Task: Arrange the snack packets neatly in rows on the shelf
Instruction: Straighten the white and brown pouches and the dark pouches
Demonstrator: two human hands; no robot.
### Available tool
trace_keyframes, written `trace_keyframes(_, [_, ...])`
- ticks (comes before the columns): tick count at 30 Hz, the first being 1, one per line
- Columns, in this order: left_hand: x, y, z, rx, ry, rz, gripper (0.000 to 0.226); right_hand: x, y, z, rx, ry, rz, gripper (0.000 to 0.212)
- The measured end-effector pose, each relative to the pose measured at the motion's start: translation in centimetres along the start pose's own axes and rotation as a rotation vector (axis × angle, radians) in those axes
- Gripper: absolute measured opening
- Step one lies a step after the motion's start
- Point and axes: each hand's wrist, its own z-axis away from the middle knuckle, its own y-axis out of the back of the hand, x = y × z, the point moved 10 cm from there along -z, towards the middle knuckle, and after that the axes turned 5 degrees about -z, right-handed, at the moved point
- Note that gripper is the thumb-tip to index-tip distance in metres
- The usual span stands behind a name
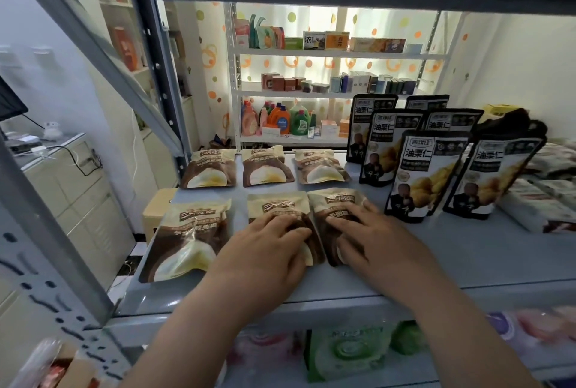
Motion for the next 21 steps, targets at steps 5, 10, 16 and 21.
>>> trace_keyframes(5, [0.0,0.1,0.2,0.005,0.007,-0.011,0.052,0.2,0.3,0.3,0.016,-0.003,-0.006,0.045])
trace_keyframes(10, [0.0,0.1,0.8,0.008,0.021,-0.009,0.049,0.2,0.3,0.4,0.027,-0.007,-0.005,0.045])
trace_keyframes(16, [0.3,0.4,0.6,0.009,0.046,-0.03,0.049,0.2,0.3,0.3,0.02,0.029,-0.015,0.046])
trace_keyframes(21, [0.4,2.0,-0.9,0.032,0.091,0.032,0.05,0.8,2.4,1.4,0.093,0.147,-0.084,0.045])
